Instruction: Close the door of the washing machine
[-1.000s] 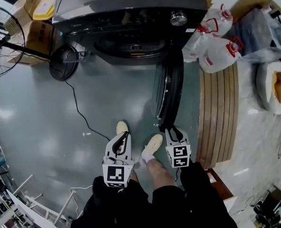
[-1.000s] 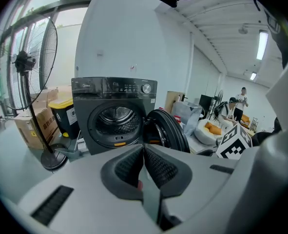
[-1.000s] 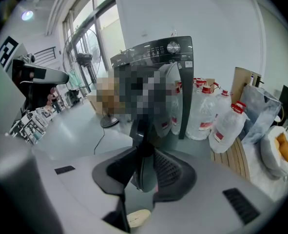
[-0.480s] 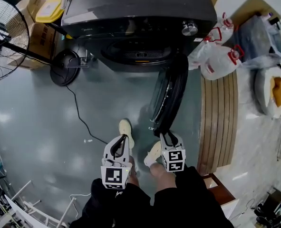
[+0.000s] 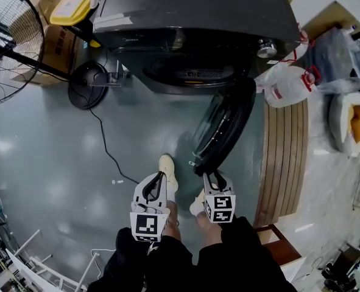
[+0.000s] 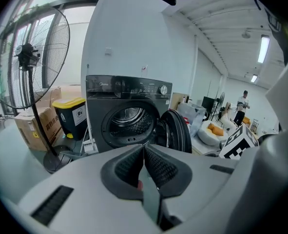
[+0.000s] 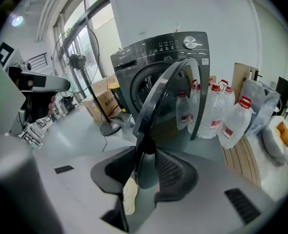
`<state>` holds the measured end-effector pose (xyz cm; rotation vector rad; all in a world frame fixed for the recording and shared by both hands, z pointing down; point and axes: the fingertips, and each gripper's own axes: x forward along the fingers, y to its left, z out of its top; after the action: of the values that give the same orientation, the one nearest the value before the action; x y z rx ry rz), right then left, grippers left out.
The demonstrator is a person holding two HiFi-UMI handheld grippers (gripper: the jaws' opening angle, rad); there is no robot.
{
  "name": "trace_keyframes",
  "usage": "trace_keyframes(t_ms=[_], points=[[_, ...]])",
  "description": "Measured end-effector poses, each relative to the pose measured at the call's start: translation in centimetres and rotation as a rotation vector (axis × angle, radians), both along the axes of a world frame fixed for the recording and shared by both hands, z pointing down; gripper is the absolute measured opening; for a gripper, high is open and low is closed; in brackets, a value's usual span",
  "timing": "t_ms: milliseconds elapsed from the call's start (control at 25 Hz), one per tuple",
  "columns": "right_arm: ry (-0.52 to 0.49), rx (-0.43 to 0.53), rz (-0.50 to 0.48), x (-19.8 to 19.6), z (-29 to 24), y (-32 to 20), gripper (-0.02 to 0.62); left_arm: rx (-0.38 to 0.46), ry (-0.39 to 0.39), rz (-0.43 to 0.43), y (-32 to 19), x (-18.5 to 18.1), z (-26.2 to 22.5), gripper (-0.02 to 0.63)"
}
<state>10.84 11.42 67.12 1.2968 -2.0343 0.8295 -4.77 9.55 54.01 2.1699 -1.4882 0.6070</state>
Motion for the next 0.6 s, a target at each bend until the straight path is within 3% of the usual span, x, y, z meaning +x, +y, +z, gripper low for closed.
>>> trace_keyframes(t_ms=[600], points=[[-0.031,-0.032,0.014,-7.4,-0.1,-4.0,0.152,-0.029,0.017,-0.011,-4.3,-6.2,1.0,0.029]])
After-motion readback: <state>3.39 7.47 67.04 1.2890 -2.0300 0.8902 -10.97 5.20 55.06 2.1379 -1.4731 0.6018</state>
